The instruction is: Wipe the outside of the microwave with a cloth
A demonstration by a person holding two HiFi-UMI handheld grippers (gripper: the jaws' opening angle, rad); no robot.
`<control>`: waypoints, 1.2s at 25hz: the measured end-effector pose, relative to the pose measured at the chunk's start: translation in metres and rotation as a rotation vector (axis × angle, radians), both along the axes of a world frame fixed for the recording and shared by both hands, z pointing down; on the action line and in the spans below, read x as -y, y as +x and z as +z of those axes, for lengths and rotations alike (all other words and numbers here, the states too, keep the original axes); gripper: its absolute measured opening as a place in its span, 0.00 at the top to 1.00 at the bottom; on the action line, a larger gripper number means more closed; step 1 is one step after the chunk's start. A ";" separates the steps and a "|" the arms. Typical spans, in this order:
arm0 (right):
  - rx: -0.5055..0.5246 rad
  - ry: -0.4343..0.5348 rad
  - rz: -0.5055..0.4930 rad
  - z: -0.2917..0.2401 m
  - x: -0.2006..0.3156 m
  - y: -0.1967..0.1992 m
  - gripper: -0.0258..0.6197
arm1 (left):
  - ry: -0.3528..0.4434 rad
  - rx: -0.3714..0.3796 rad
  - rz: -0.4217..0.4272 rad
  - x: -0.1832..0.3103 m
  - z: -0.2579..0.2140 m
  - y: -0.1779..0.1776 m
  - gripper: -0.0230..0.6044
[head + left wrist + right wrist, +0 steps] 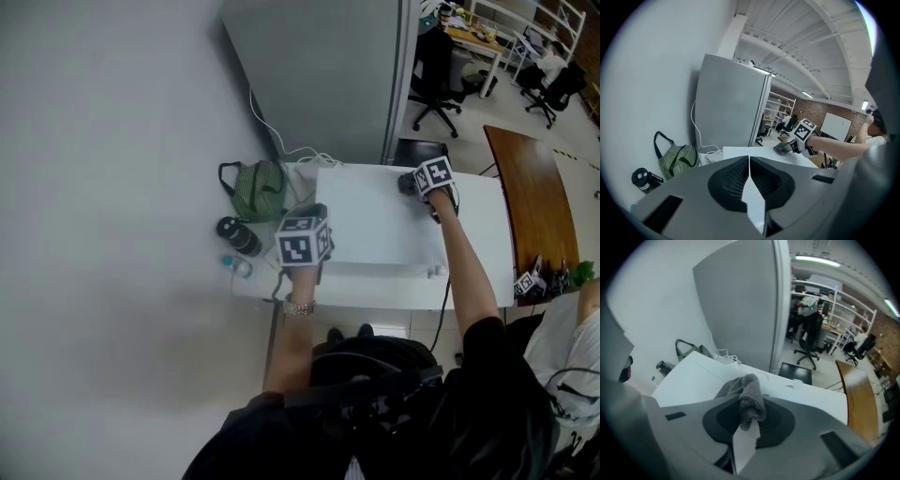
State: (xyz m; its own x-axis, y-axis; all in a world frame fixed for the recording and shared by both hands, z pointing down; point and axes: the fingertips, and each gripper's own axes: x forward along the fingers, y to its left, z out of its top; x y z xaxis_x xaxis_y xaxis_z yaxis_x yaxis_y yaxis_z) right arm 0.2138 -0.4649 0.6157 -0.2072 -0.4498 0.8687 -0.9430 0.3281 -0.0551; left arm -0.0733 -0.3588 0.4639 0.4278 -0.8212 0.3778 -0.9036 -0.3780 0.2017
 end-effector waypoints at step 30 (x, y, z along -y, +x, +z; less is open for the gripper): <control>0.048 0.048 -0.451 0.005 -0.063 -0.256 0.87 | -0.097 0.032 0.010 -0.035 0.029 -0.005 0.95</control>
